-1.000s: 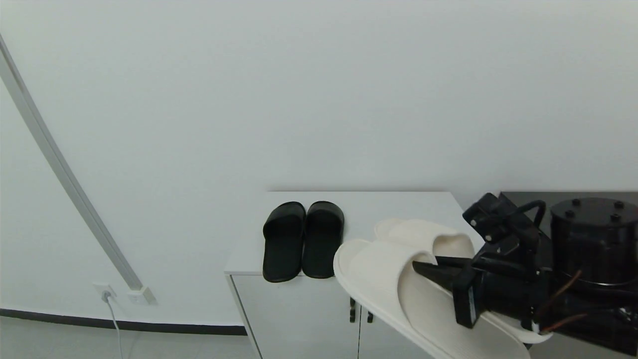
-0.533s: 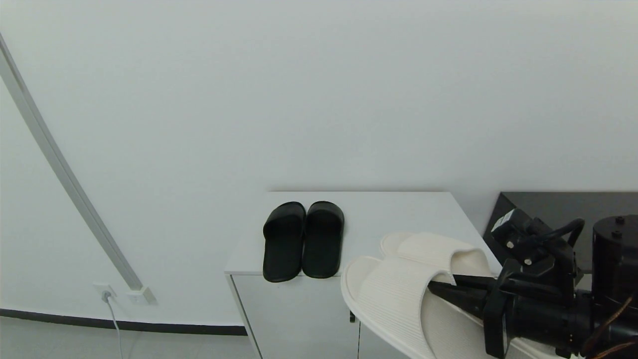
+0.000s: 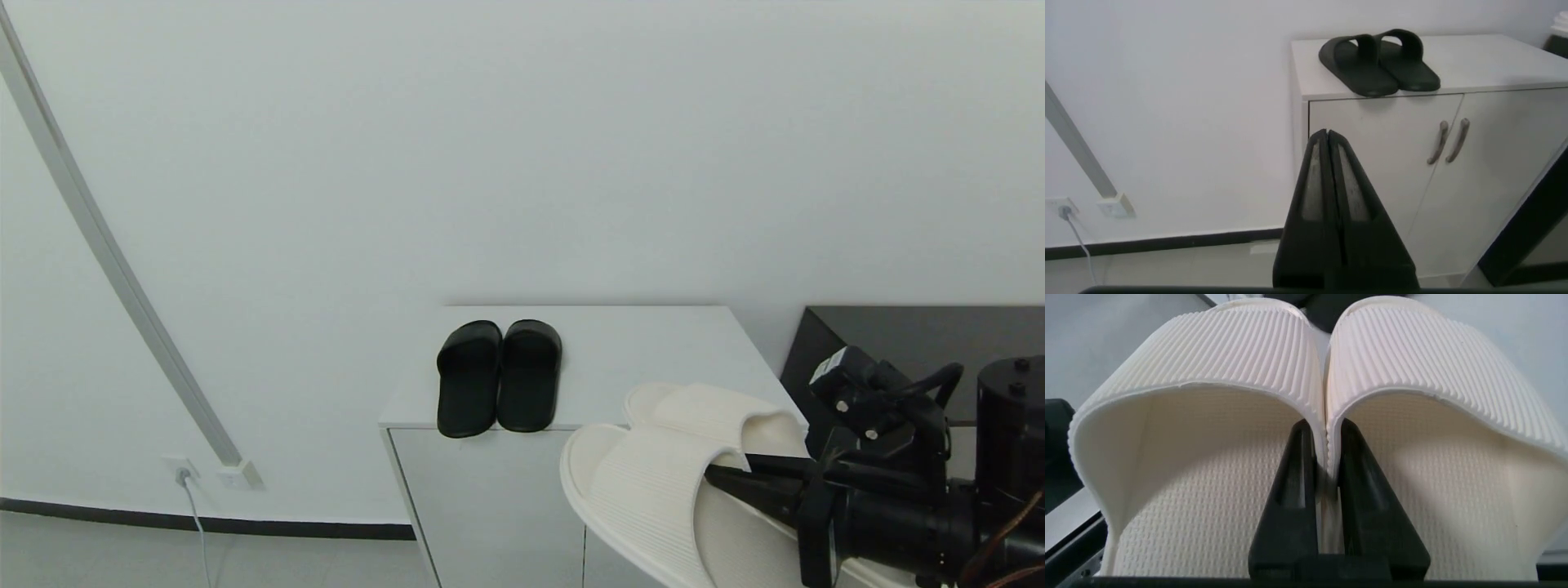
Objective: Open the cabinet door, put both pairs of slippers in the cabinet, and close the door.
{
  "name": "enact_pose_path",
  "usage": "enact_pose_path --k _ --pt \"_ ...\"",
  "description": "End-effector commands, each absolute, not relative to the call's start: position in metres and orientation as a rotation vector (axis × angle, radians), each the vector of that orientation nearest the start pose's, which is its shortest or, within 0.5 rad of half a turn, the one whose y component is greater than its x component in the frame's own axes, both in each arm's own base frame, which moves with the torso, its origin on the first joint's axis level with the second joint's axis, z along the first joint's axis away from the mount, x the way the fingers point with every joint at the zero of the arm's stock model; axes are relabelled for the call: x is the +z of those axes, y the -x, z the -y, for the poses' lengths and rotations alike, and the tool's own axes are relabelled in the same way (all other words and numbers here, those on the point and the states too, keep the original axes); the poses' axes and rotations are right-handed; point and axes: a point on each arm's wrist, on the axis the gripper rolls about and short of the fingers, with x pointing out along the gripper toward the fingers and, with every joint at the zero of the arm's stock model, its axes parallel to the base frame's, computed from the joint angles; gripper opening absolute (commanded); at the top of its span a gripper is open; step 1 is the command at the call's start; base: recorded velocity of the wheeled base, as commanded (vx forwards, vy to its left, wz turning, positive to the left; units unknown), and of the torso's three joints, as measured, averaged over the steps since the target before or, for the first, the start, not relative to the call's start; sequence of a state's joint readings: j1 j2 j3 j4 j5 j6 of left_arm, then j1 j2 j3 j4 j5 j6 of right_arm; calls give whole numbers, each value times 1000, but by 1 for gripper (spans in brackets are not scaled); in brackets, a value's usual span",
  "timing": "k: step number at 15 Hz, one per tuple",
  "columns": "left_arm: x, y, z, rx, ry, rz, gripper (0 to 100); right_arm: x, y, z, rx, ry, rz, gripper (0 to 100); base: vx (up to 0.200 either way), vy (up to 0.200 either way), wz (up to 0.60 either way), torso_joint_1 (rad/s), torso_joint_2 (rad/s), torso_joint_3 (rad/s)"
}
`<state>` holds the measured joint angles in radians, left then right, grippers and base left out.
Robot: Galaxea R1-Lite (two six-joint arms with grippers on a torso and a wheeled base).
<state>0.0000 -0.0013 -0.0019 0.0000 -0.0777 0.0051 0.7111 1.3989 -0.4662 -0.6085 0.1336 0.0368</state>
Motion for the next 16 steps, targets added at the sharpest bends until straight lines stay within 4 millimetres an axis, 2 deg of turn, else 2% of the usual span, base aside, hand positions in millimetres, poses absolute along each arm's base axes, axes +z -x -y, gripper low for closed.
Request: enact_pose_path --k 1,12,16 --pt "76 23 2 -78 -5 2 0 165 -157 -139 829 64 -347 0 0 0 0 0 0 0" --pt "76 23 2 -78 -5 2 0 158 -152 -138 845 77 -368 0 0 0 0 0 0 0" --pt "76 23 2 -77 -5 0 0 155 -150 -138 847 81 -382 0 0 0 0 -127 276 154"
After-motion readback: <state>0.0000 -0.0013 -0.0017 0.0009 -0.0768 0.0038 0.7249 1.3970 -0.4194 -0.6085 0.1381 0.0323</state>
